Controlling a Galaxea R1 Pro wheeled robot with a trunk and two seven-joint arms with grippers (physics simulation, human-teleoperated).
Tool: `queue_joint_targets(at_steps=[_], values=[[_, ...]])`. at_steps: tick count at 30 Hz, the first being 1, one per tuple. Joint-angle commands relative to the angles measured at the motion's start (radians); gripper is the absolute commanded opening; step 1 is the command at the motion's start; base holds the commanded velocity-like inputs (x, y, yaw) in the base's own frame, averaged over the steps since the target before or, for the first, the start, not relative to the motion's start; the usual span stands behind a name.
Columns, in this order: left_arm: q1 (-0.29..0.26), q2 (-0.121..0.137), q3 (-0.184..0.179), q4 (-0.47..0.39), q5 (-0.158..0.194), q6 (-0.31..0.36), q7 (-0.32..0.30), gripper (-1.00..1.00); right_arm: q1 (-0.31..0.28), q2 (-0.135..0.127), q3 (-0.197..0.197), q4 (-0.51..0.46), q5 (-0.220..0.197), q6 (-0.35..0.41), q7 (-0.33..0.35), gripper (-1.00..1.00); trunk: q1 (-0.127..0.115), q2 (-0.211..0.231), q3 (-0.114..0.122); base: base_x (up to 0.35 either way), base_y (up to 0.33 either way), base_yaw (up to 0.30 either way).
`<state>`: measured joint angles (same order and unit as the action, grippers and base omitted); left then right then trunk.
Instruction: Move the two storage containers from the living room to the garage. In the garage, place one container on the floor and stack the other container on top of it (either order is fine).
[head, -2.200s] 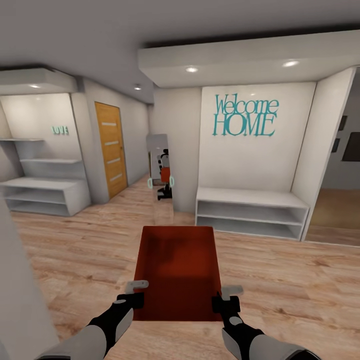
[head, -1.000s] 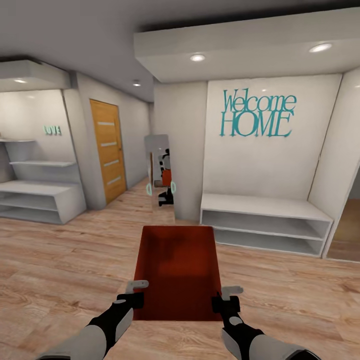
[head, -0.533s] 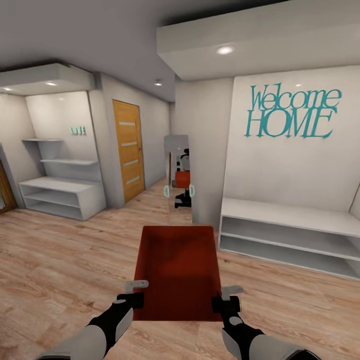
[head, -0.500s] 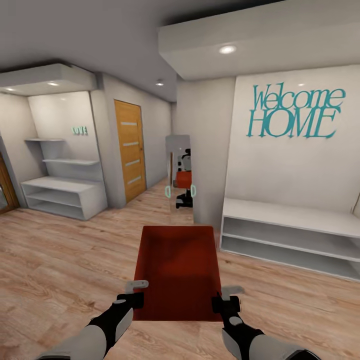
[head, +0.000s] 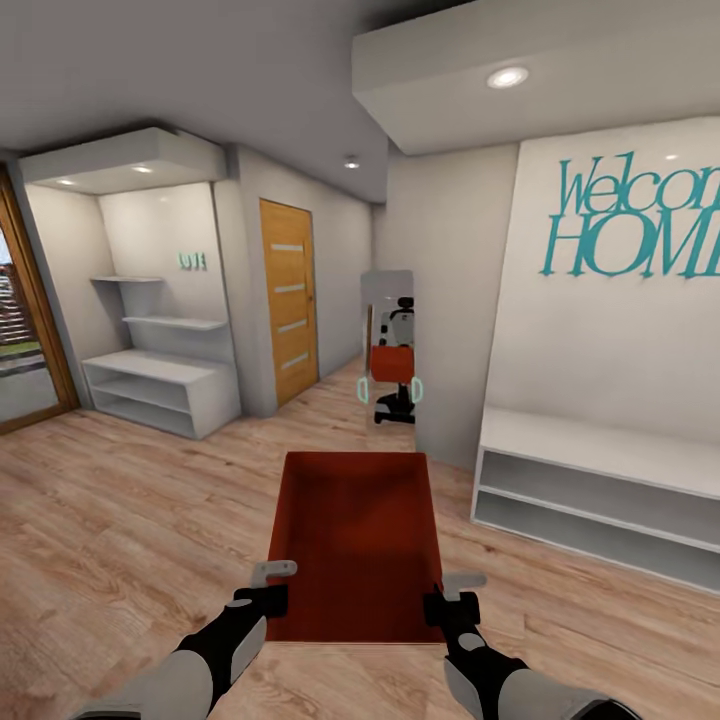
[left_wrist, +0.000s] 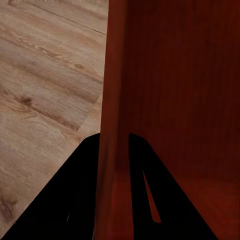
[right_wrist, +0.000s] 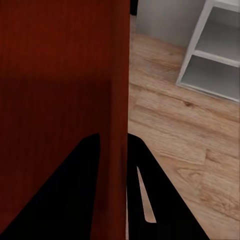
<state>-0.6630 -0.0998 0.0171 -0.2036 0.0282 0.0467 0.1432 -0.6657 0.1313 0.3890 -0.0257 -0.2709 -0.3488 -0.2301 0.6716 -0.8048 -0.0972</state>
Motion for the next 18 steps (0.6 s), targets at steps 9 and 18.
queue_joint_targets(at_steps=[9, 18], values=[[0.0, 0.023, 0.021, 0.0, -0.005, 0.005, 0.026, -1.0, -0.001, 0.0, -0.075, -0.003, 0.01, -0.015, -0.002, -1.0, 0.001, -0.001, -0.002, 0.322, 0.0, 0.002], [0.0, 0.023, 0.021, 0.0, -0.005, 0.005, 0.026, -1.0, -0.001, 0.001, -0.075, -0.003, 0.01, -0.015, -0.002, -1.0, 0.001, -0.001, -0.002, 0.322, 0.0, 0.0]])
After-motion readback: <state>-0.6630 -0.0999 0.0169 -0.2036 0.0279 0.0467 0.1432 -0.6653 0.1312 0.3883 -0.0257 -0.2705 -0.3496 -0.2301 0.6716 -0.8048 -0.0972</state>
